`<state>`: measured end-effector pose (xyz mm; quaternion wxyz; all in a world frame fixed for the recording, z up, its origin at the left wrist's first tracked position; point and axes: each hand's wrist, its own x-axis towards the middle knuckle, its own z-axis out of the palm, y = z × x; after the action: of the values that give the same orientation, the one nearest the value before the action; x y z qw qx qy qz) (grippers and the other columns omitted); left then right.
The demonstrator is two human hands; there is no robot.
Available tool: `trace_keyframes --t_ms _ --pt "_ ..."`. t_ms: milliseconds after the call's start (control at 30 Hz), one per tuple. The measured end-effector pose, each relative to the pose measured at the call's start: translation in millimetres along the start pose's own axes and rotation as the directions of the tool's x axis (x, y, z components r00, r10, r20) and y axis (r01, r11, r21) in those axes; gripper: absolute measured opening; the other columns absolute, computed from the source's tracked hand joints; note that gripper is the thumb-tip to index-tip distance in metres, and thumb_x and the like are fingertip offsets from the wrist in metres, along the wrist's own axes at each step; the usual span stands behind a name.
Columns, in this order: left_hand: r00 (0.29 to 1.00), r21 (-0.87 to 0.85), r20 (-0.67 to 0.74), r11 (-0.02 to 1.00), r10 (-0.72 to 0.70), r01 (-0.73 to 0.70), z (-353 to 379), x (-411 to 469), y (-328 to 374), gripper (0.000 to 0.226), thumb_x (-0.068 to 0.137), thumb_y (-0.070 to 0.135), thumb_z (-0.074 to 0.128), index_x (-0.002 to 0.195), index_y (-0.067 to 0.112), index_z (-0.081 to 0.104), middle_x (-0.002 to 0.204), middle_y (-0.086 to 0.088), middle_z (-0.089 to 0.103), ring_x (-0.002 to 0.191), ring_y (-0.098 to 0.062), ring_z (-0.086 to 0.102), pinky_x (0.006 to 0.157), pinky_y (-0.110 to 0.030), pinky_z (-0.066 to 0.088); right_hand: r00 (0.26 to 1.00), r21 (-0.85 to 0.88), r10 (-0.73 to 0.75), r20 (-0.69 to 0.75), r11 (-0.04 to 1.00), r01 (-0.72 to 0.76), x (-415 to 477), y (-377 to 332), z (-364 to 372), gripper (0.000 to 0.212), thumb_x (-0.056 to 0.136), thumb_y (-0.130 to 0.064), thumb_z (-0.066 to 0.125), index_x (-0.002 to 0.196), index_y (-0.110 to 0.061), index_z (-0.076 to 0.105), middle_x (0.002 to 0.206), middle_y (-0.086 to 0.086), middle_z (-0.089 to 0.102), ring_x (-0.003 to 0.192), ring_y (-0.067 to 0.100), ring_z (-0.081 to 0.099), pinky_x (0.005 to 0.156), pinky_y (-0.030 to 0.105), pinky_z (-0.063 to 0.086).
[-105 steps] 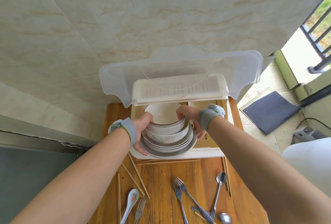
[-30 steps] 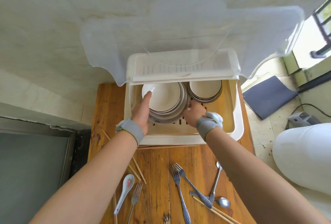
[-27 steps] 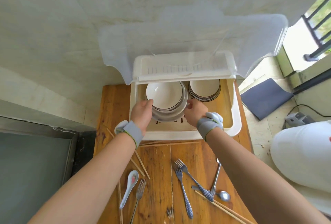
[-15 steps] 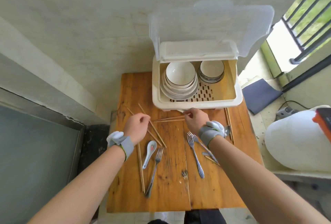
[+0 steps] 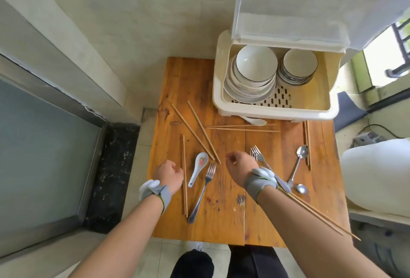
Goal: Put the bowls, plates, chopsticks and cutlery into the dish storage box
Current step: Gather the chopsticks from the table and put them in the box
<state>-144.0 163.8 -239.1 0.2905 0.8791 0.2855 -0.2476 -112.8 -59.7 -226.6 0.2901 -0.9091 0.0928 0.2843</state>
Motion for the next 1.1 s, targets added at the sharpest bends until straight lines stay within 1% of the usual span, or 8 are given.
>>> trace_keyframes --t_ms 233,333,400,533,633,800,933,1100 --pt "0.993 0.096 -0.043 0.989 -0.109 0.112 36 31 5 0.041 0.09 0.038 0.061 0.113 0.005 0.058 0.106 -0.012 0.065 0.099 -0.03 0.062 0.073 -0.031 0.041 0.993 -0.127 -0.008 0.117 0.992 0.023 70 -27 24 0.026 0.089 -0.043 0.04 0.094 -0.027 0.06 0.099 0.005 0.063 0.075 0.026 0.063 0.072 0.041 0.057" --pt "0.991 0.078 -0.077 0.99 -0.111 0.117 43 38 4 0.03 0.086 0.03 0.065 0.103 0.006 0.063 0.095 -0.012 0.07 0.09 -0.03 0.064 0.068 -0.029 0.043 0.993 -0.185 -0.01 0.117 0.982 0.032 87 -38 33 0.042 0.089 -0.053 0.053 0.118 -0.022 0.053 0.111 0.006 0.058 0.088 0.032 0.065 0.074 0.041 0.056" --pt "0.99 0.063 -0.081 0.991 -0.116 0.121 45 40 2 0.024 0.081 0.025 0.067 0.097 0.008 0.067 0.087 -0.01 0.071 0.084 -0.029 0.065 0.064 -0.028 0.043 0.994 -0.213 0.016 0.113 0.977 0.009 92 -41 35 0.052 0.089 -0.051 0.06 0.126 -0.016 0.049 0.117 0.009 0.054 0.097 0.033 0.064 0.077 0.04 0.055" --pt "0.991 0.043 -0.086 0.993 -0.103 0.107 44 41 0 0.023 0.074 0.023 0.071 0.091 0.007 0.067 0.077 -0.009 0.069 0.074 -0.028 0.063 0.059 -0.028 0.04 0.985 -0.217 0.011 0.171 0.976 0.026 97 -43 42 0.027 0.093 -0.04 0.054 0.096 -0.015 0.066 0.092 0.008 0.067 0.072 0.028 0.063 0.064 0.034 0.054" --pt "0.99 -0.016 -0.081 0.994 -0.113 0.112 43 41 -2 0.025 0.075 0.023 0.073 0.094 0.008 0.068 0.072 -0.003 0.066 0.069 -0.024 0.06 0.06 -0.026 0.041 0.979 -0.249 -0.001 0.205 0.967 0.053 96 -43 43 0.024 0.095 -0.03 0.052 0.092 -0.01 0.065 0.083 0.008 0.062 0.07 0.029 0.06 0.06 0.032 0.048" --pt "0.982 -0.146 -0.121 0.981 -0.142 0.124 21 35 -2 0.02 0.076 0.023 0.074 0.089 0.01 0.068 0.07 0.002 0.063 0.069 -0.022 0.061 0.059 -0.024 0.047 0.966 -0.352 -0.026 0.258 0.928 0.119 94 -41 31 0.018 0.098 -0.019 0.05 0.09 -0.008 0.062 0.09 0.012 0.059 0.072 0.031 0.056 0.064 0.031 0.044" --pt "0.977 -0.239 -0.197 0.971 -0.08 0.032 -15 26 12 0.016 0.075 0.025 0.075 0.086 0.015 0.067 0.073 0.001 0.068 0.07 -0.023 0.068 0.066 -0.031 0.055 0.973 -0.318 -0.148 0.179 0.927 0.199 72 -40 7 0.016 0.101 -0.016 0.046 0.113 -0.006 0.051 0.114 0.012 0.052 0.091 0.036 0.061 0.07 0.038 0.047" --pt "0.962 -0.381 -0.27 0.912 0.047 -0.152 -67 12 57 0.013 0.079 0.023 0.072 0.086 0.016 0.064 0.077 -0.003 0.069 0.07 -0.026 0.069 0.071 -0.043 0.059 0.964 -0.278 -0.263 -0.018 0.928 0.248 36 -45 -59 0.02 0.104 -0.032 0.039 0.102 -0.013 0.047 0.096 0.006 0.051 0.079 0.032 0.053 0.066 0.036 0.038"
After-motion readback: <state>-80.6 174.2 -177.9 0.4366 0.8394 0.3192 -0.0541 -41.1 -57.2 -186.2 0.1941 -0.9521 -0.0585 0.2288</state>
